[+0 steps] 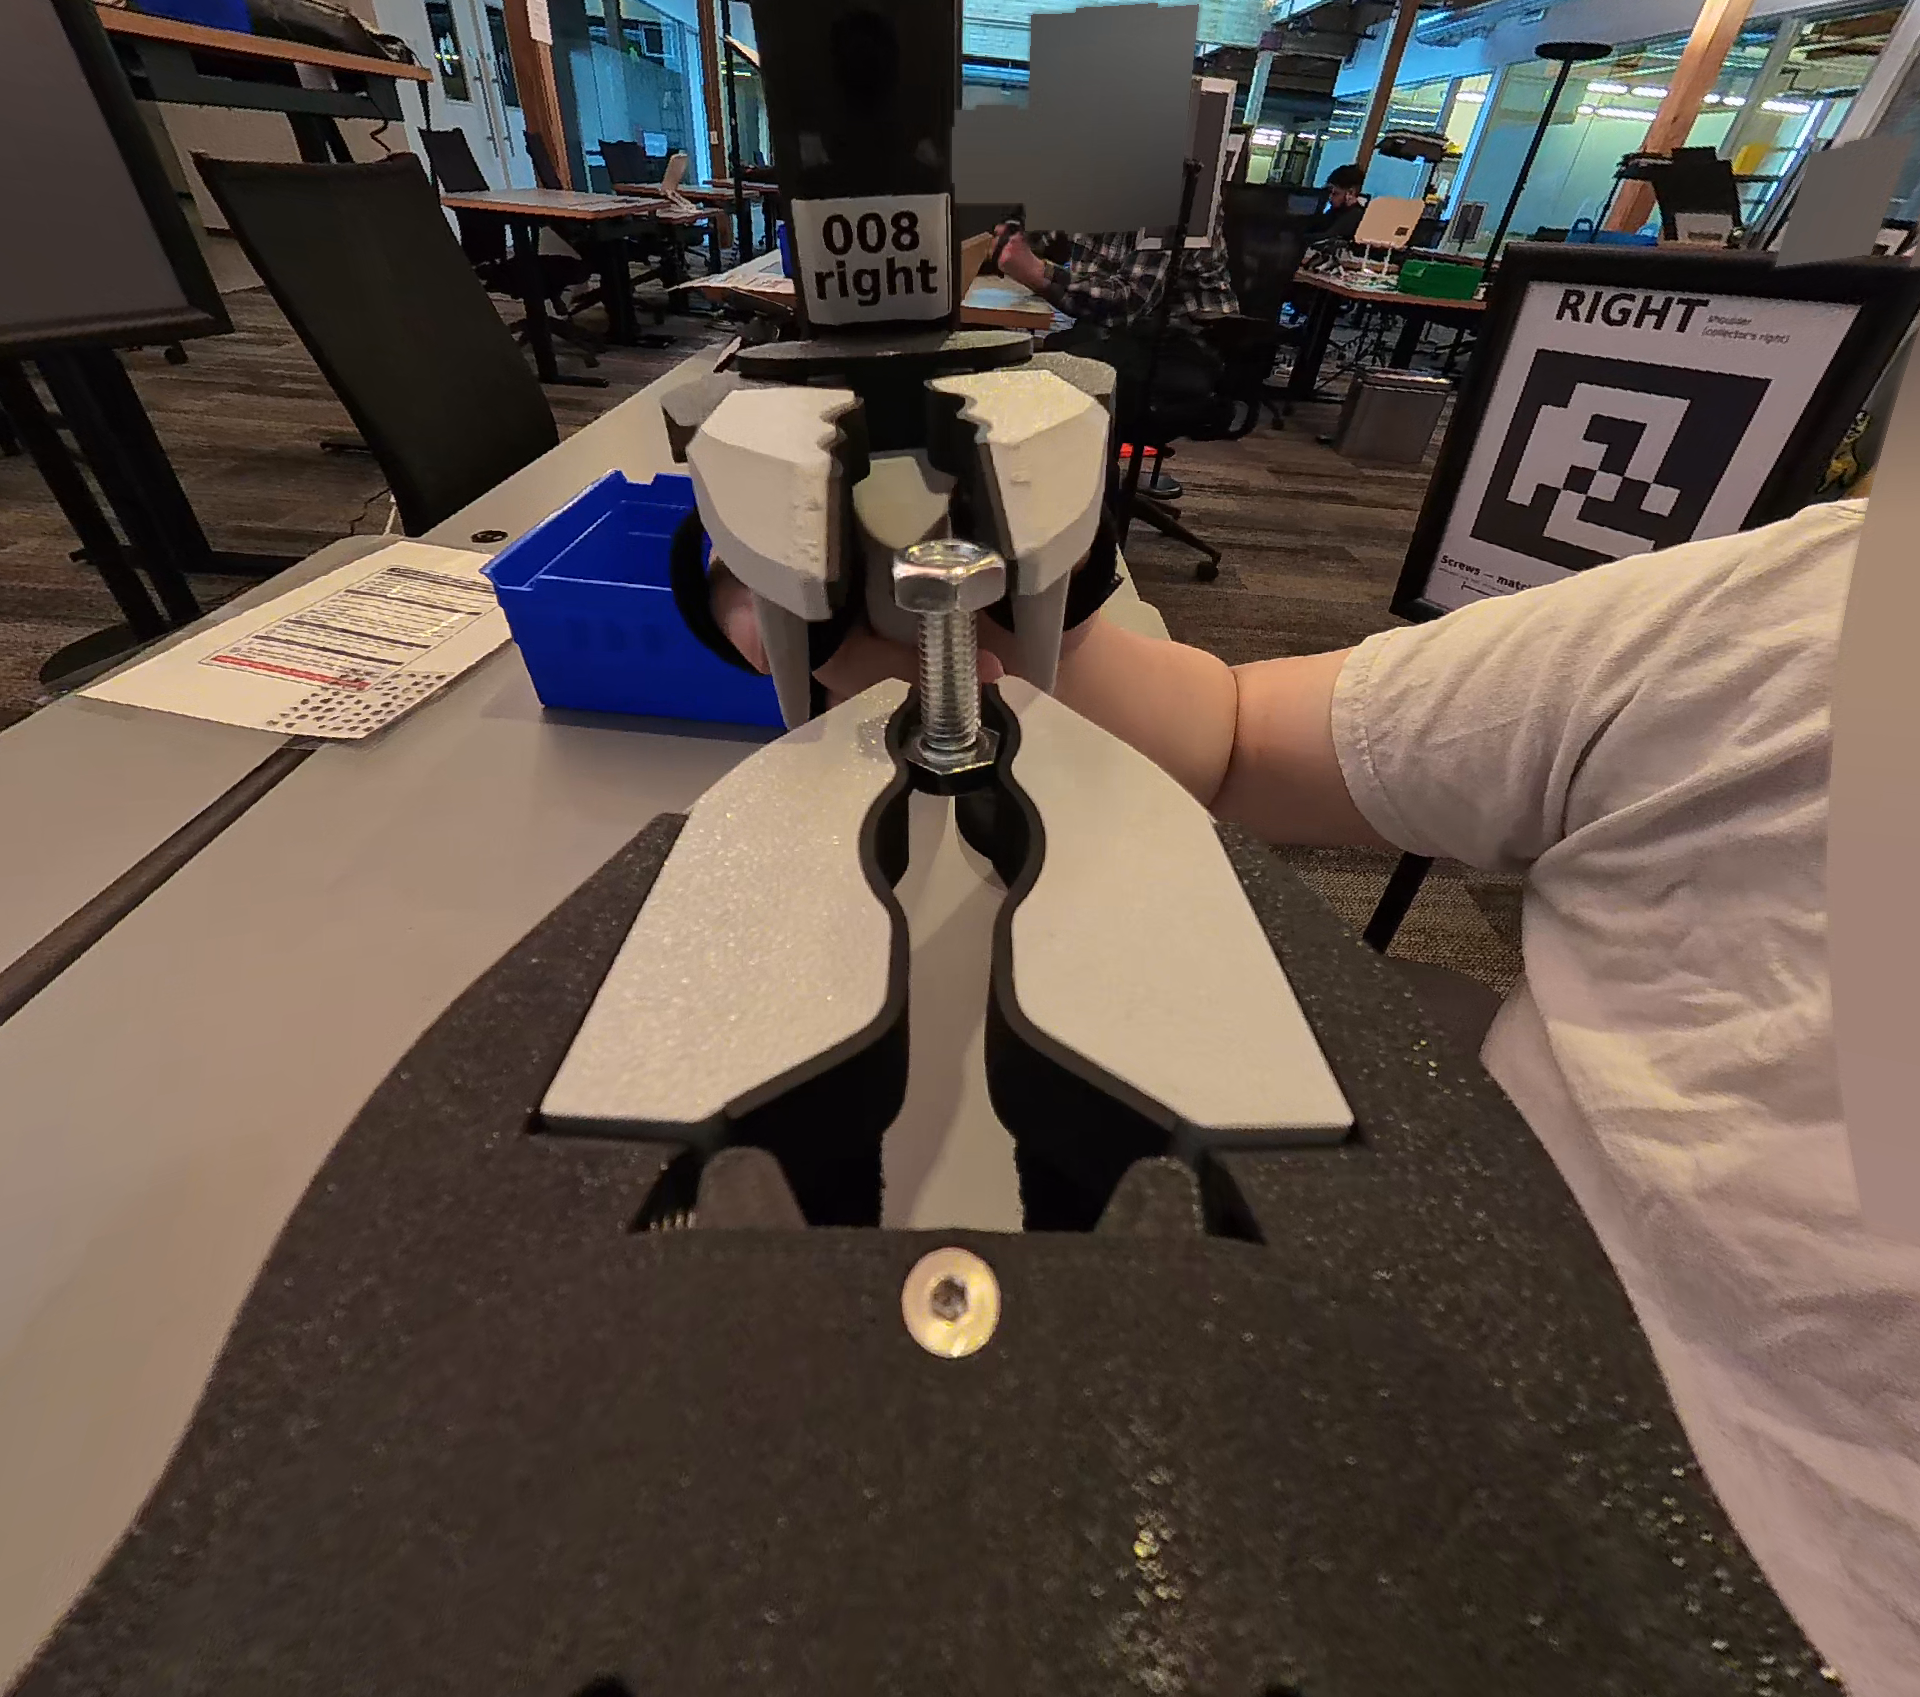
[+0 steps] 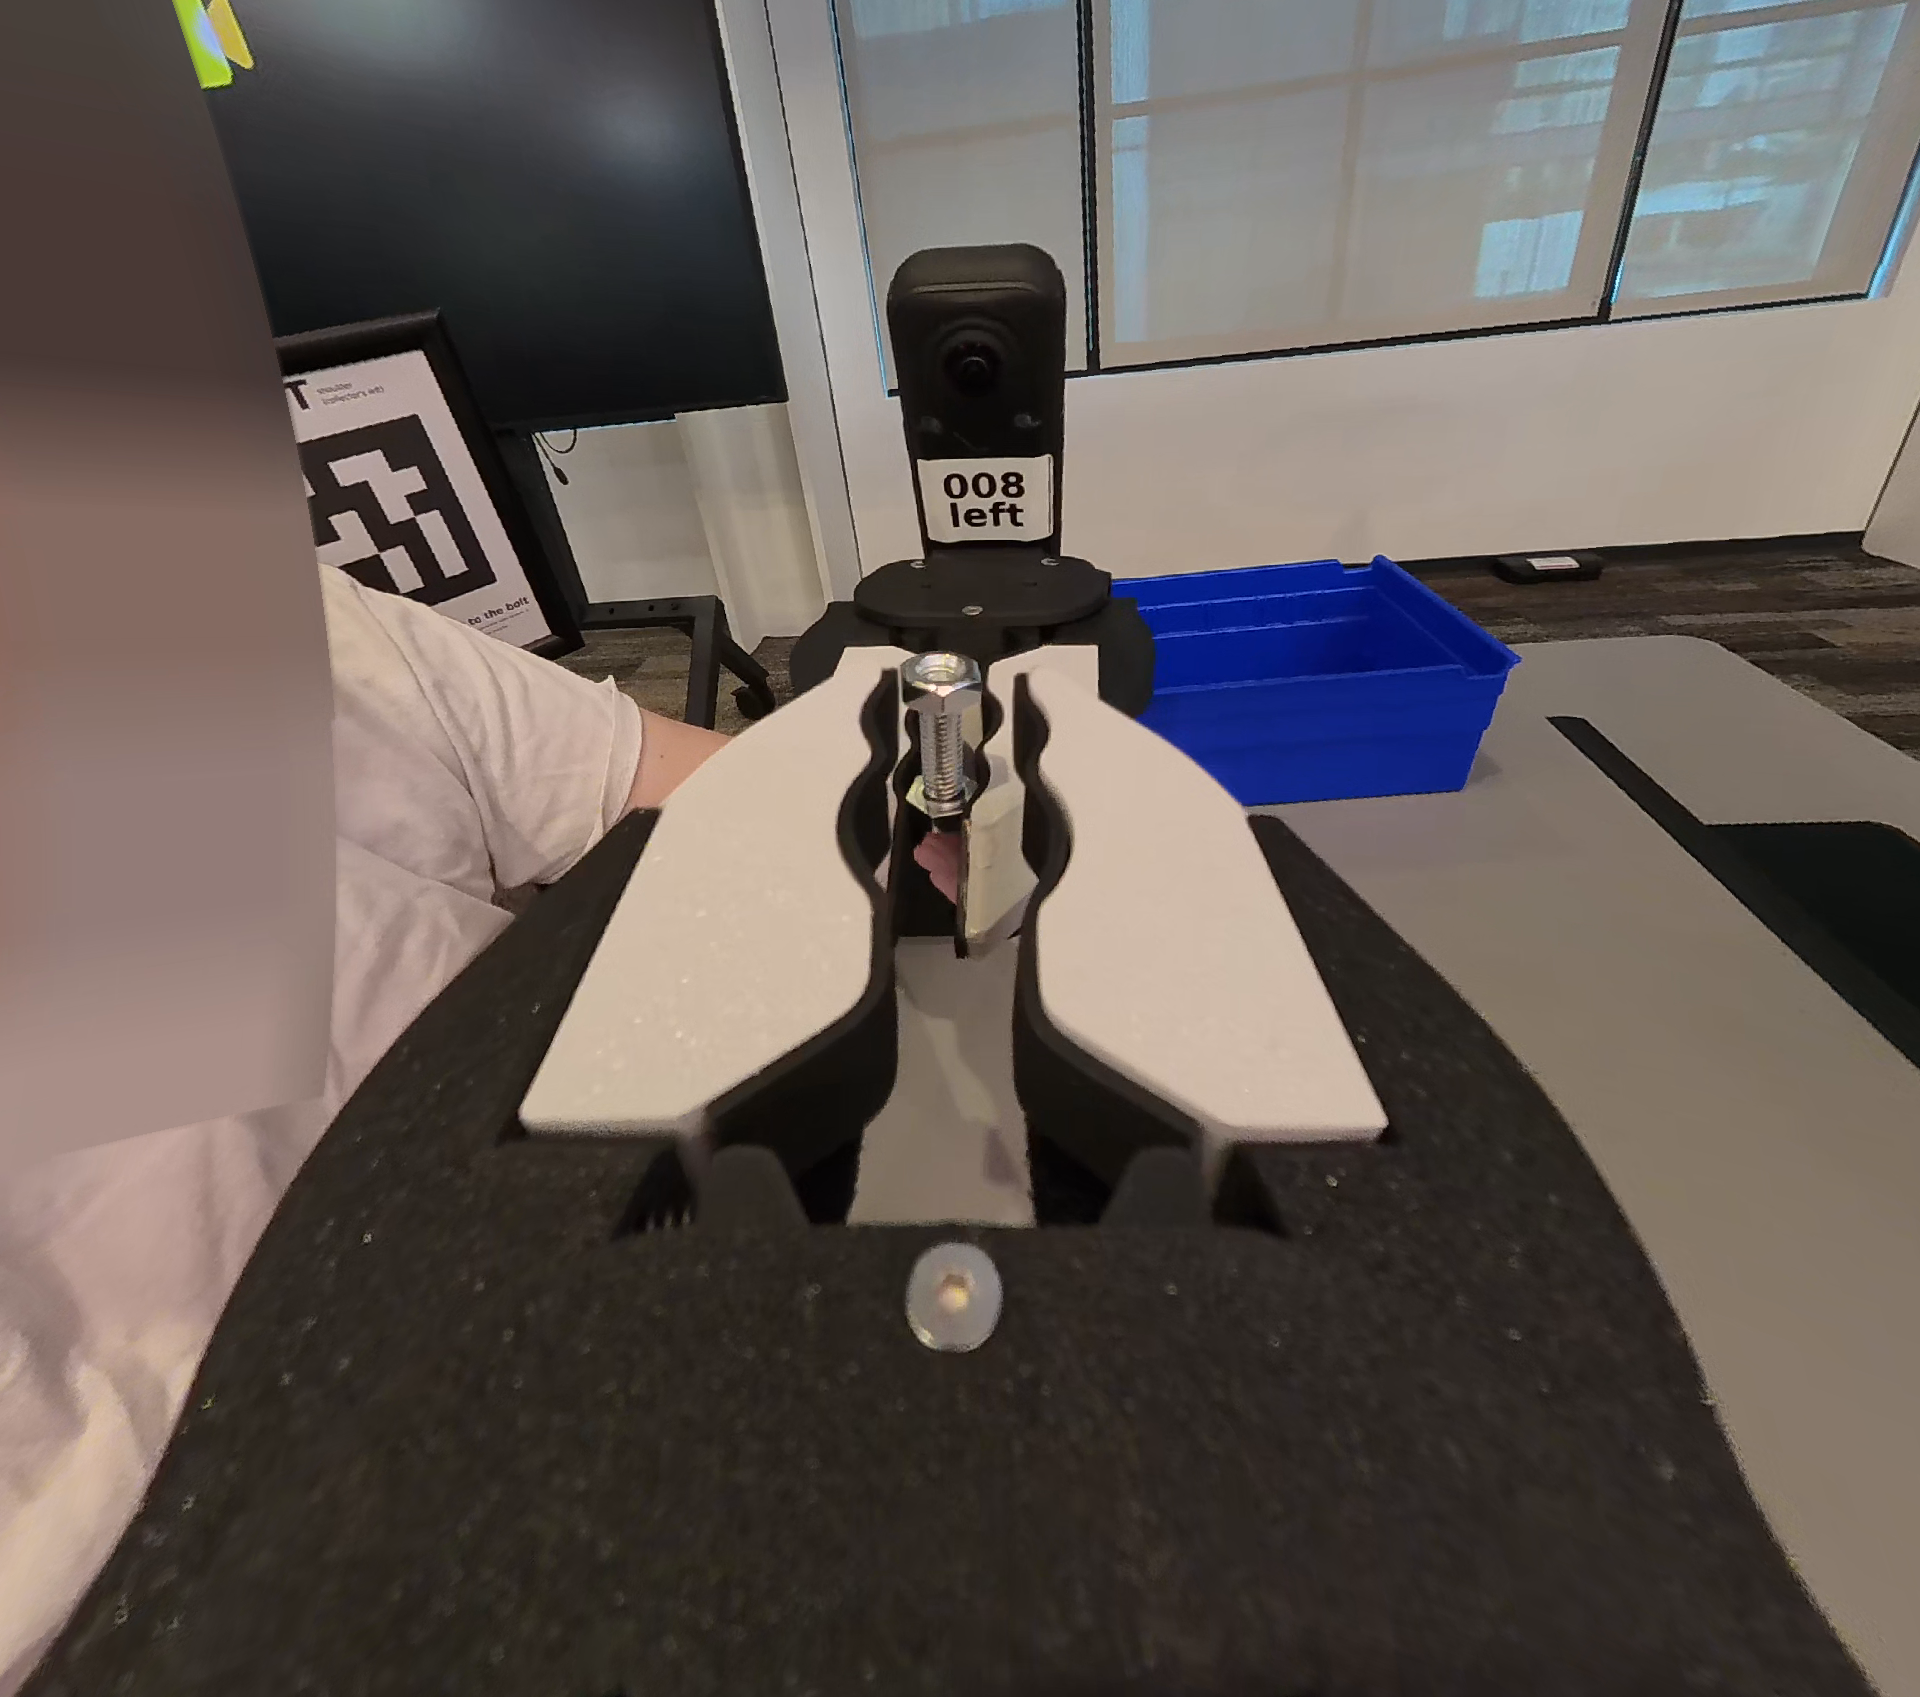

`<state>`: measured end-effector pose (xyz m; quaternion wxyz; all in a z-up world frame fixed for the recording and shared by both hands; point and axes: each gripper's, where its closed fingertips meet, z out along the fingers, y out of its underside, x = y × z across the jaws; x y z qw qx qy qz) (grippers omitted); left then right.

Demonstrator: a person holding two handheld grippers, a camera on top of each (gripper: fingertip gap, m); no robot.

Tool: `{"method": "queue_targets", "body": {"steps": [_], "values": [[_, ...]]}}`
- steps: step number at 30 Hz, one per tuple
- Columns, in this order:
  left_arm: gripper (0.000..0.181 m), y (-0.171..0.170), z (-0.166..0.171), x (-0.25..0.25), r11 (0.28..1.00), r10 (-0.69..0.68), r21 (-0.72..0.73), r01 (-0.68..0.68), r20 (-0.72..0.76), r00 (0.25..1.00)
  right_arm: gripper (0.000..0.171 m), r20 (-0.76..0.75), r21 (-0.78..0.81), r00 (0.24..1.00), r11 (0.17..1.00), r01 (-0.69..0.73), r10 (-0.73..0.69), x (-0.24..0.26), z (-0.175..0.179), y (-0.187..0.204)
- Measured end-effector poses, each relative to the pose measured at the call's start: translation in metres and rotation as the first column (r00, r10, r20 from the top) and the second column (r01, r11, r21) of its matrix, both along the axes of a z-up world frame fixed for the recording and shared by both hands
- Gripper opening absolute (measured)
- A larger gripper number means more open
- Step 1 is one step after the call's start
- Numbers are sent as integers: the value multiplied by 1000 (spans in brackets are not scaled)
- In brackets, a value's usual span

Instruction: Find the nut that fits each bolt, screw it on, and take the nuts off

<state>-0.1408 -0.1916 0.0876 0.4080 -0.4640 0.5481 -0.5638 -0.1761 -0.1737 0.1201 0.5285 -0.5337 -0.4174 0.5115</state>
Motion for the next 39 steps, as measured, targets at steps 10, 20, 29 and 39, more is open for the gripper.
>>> {"method": "queue_targets", "body": {"steps": [10,20,29,39], "values": [[10,-4,-1,0,1000,-29,-12,28,-5,1000,14,-7,21,999,999,-38,39,-1,0,-5],[10,-62,8,-14,863,-453,-212,459,80,888,14,-172,38,877,893,-449,449,0,3,-51],[10,-78,9,-17,728,-577,-334,599,173,798,13,-245,70,803,836,-544,543,2,0,-61],[10,-34,12,-8,920,-301,-220,324,133,944,32,-143,70,949,959,-274,282,9,10,-31]]}}
